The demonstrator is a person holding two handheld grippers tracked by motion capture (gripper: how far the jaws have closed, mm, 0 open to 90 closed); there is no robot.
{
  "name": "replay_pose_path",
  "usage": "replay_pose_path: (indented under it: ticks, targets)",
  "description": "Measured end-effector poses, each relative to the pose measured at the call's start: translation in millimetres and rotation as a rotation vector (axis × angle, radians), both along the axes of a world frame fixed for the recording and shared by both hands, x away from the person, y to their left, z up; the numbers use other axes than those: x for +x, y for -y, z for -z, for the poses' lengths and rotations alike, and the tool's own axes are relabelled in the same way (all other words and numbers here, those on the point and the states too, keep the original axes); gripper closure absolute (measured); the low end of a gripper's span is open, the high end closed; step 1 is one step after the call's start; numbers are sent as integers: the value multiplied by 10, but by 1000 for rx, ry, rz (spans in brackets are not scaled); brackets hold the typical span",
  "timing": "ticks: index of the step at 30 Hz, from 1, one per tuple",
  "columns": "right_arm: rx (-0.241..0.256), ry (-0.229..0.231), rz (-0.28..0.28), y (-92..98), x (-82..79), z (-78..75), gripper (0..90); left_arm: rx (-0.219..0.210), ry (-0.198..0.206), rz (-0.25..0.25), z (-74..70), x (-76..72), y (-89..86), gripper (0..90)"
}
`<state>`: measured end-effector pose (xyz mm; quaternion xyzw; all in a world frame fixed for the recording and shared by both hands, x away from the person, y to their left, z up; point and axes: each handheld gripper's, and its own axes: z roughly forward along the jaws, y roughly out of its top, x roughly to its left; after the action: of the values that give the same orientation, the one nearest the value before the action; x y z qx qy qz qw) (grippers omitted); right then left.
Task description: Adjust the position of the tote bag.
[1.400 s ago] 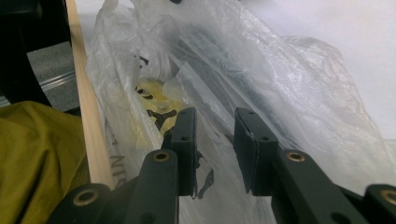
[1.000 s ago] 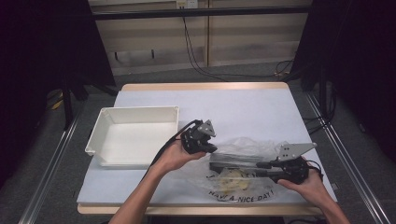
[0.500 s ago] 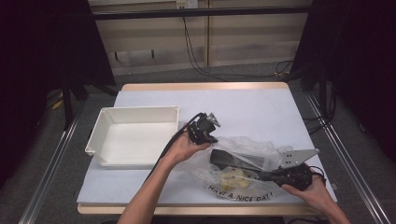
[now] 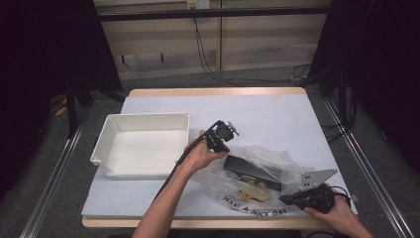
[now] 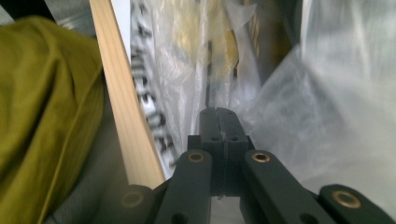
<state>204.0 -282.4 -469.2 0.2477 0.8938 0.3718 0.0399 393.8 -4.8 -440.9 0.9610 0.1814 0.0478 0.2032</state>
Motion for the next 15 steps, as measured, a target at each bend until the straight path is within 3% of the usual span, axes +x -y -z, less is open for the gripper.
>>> replay_pose_path:
  ticks: [2, 3, 7, 9, 12, 15]
  targets:
    - [-15, -8, 5, 49, -41, 48, 900, 2, -19, -5, 23, 29, -12, 899]
    - [-15, -8, 5, 49, -41, 48, 900, -7, -10, -24, 39, 18, -9, 899]
    - [-27, -2, 11, 55, -51, 41, 900, -13, -35, -1, 14, 38, -23, 897]
    - [-16, 4, 22, 46, -45, 30, 897, -42, -43, -12, -16, 28, -46, 866]
    - [14, 27, 43, 44, -48, -33, 775, -87, -29, -4, -90, 0, -105, 760]
    - [56, 56, 58, 50, -64, -118, 723, -137, -9, -11, -167, -27, -186, 687]
